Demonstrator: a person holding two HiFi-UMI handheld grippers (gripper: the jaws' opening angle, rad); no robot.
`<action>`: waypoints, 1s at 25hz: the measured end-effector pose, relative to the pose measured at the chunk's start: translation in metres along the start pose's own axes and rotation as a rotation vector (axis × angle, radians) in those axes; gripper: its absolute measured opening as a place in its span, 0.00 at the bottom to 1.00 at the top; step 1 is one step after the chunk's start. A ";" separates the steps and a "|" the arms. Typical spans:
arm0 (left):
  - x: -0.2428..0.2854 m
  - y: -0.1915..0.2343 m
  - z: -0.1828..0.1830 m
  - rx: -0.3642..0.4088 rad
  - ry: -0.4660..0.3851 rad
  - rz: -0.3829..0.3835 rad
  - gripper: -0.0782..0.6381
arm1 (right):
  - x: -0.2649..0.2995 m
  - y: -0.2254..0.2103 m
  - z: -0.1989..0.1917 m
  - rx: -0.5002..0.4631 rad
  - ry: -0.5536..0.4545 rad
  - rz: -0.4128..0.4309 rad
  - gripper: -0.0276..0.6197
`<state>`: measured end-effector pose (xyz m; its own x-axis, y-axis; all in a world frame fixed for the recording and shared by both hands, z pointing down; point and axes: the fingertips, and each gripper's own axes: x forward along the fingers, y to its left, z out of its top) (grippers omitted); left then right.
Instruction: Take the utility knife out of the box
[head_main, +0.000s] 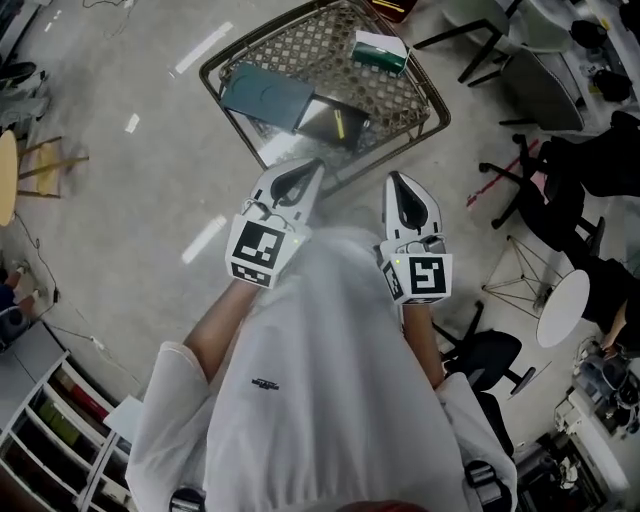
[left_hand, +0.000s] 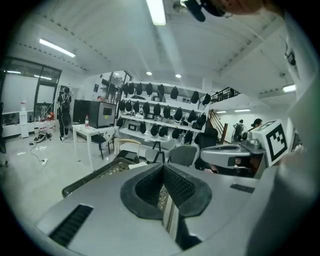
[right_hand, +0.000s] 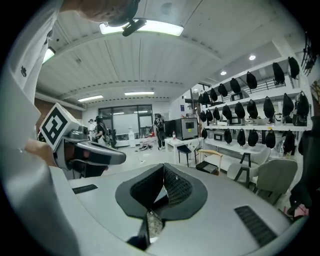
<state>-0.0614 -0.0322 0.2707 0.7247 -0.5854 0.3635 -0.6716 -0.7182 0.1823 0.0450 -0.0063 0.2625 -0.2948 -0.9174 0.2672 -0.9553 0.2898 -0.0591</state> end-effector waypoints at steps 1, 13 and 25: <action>0.005 0.006 -0.002 0.002 0.012 -0.008 0.11 | 0.007 0.000 0.000 0.004 0.001 -0.001 0.04; 0.057 0.023 -0.037 0.031 0.170 -0.098 0.11 | 0.052 -0.026 -0.025 0.037 0.057 0.018 0.04; 0.125 0.040 -0.083 0.198 0.294 -0.213 0.11 | 0.090 -0.047 -0.081 -0.003 0.205 0.093 0.04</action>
<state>-0.0099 -0.1026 0.3997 0.7496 -0.3042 0.5879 -0.4481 -0.8869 0.1123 0.0652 -0.0804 0.3669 -0.3705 -0.8123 0.4505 -0.9241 0.3715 -0.0901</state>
